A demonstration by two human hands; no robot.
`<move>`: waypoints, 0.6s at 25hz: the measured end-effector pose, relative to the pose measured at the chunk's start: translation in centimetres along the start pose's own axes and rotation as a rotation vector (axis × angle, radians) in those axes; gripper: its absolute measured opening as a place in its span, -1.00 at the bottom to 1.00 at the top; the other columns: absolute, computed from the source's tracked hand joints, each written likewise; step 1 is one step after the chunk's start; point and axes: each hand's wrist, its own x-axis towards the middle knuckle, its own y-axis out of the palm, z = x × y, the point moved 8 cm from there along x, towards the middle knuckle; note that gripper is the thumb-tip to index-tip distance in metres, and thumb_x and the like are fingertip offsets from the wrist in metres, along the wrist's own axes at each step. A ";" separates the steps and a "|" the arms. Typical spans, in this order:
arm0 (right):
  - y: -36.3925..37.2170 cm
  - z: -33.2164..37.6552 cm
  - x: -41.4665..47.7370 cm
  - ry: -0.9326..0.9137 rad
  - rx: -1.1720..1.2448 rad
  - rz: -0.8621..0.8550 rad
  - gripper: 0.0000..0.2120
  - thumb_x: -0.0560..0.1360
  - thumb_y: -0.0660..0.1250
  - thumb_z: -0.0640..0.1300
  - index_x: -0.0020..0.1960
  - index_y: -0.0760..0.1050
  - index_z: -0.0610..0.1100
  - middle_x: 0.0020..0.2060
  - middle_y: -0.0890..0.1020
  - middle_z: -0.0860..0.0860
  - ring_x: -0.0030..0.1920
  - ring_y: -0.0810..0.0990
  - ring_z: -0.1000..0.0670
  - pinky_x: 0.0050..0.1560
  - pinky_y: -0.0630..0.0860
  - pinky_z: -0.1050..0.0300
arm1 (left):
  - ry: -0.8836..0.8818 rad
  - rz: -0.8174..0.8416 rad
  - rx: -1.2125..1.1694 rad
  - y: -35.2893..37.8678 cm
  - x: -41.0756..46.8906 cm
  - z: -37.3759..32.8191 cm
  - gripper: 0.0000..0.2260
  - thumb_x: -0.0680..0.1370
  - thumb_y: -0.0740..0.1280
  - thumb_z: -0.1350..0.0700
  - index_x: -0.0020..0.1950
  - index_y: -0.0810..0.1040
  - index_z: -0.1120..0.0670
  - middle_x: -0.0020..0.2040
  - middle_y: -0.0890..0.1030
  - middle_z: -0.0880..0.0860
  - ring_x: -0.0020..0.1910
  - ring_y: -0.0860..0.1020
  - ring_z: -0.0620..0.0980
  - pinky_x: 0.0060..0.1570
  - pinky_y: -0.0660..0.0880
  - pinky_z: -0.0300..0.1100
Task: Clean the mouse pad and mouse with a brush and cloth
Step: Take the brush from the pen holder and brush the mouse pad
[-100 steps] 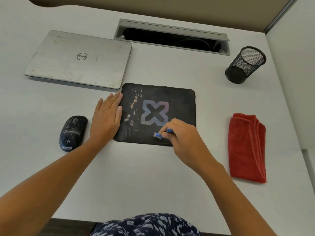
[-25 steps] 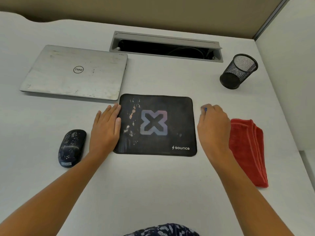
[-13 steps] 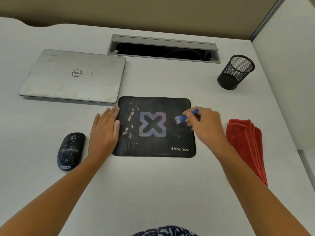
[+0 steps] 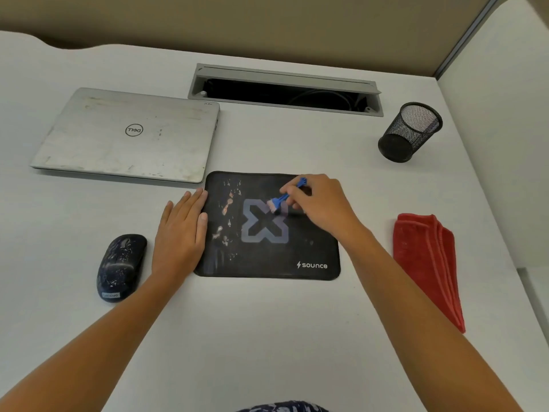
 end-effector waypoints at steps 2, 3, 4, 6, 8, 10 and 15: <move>-2.0 -1.3 0.7 0.100 -0.296 -0.146 -0.83 0.58 0.22 -0.18 0.03 0.58 -0.16 -0.05 0.63 -0.11 -0.05 0.58 -0.08 -0.10 0.46 0.10 | -0.001 0.002 -0.004 0.0 0.0 -0.1 -0.55 0.65 -0.05 0.01 0.53 0.25 0.04 0.51 0.31 0.00 0.51 0.20 -0.02 0.53 0.00 -0.04; -4.1 -1.9 0.6 0.146 -0.519 -0.273 -0.84 0.57 0.21 -0.23 0.03 0.56 -0.19 -0.06 0.63 -0.15 -0.05 0.57 -0.13 -0.16 0.40 0.09 | -0.002 0.002 -0.004 0.0 0.0 -0.1 -0.55 0.65 -0.05 0.01 0.53 0.25 0.04 0.51 0.31 0.00 0.52 0.20 -0.02 0.53 -0.01 -0.04; -5.9 -2.2 0.4 0.160 -0.646 -0.391 -0.84 0.56 0.21 -0.26 0.04 0.55 -0.22 -0.07 0.63 -0.16 -0.06 0.56 -0.15 -0.18 0.37 0.09 | -0.002 0.001 -0.003 -0.1 0.1 -0.1 -0.55 0.65 -0.05 0.01 0.53 0.25 0.04 0.51 0.31 0.00 0.51 0.20 -0.02 0.53 -0.01 -0.05; -6.6 -2.1 0.4 0.084 -0.487 -0.417 -0.83 0.58 0.22 -0.23 0.03 0.58 -0.18 -0.10 0.64 -0.11 -0.13 0.57 -0.06 -0.18 0.41 0.15 | 0.000 -0.004 0.000 -0.1 0.1 -0.1 -0.55 0.65 -0.04 0.01 0.52 0.26 0.05 0.51 0.31 0.00 0.51 0.21 -0.02 0.53 0.00 -0.04; -3.5 -1.1 0.8 -0.002 -0.109 -0.147 -0.83 0.58 0.24 -0.14 0.03 0.61 -0.08 -0.14 0.63 0.02 -0.22 0.55 0.11 -0.17 0.42 0.35 | 0.000 -0.005 0.001 -0.1 0.0 0.0 -0.55 0.65 -0.04 0.02 0.52 0.26 0.05 0.51 0.31 0.00 0.51 0.21 -0.02 0.53 0.00 -0.04; -1.2 -1.0 1.0 0.008 0.018 0.043 -0.84 0.57 0.26 -0.11 0.03 0.61 -0.04 -0.13 0.62 0.04 -0.20 0.56 0.14 -0.17 0.40 0.40 | -0.002 -0.004 0.003 -0.1 0.0 0.0 -0.56 0.65 -0.04 0.02 0.53 0.25 0.05 0.51 0.31 0.00 0.51 0.21 -0.02 0.53 0.00 -0.04; -7.8 -2.3 2.5 0.107 -0.601 -0.452 -0.81 0.56 0.21 -0.27 0.08 0.58 -0.18 -0.04 0.64 -0.12 -0.05 0.59 -0.12 -0.17 0.42 0.10 | -0.004 0.003 -0.002 -0.1 0.0 -0.1 -0.55 0.65 -0.04 0.02 0.53 0.25 0.05 0.51 0.31 0.00 0.52 0.20 -0.03 0.53 0.00 -0.03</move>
